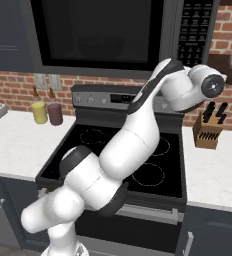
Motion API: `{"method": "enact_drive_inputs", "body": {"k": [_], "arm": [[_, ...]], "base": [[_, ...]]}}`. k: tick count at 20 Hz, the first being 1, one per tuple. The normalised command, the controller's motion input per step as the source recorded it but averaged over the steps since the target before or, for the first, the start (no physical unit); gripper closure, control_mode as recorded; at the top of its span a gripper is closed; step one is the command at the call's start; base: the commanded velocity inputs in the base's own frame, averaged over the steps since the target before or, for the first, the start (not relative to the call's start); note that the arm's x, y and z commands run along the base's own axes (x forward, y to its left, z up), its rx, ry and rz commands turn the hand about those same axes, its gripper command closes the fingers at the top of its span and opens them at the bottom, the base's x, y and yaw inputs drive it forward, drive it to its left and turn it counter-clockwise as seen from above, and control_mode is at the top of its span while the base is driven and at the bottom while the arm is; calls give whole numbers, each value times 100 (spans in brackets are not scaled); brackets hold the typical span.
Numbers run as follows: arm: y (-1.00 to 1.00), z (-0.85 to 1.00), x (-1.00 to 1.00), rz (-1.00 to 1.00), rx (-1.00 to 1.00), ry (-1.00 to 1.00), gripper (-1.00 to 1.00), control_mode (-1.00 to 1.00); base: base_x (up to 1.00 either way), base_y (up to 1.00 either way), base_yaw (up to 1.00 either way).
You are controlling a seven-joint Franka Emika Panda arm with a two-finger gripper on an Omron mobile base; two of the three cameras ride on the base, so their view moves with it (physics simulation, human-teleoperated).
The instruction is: Open the microwave, place the bowl with waffle inside the microwave, then close the microwave door and turn it on.
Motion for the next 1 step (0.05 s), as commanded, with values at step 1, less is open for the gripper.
{"method": "enact_drive_inputs", "body": {"k": [1], "arm": [[0, 0, 0, 0, 0, 2, -100, -100]], "base": [[0, 0, 0]]}}
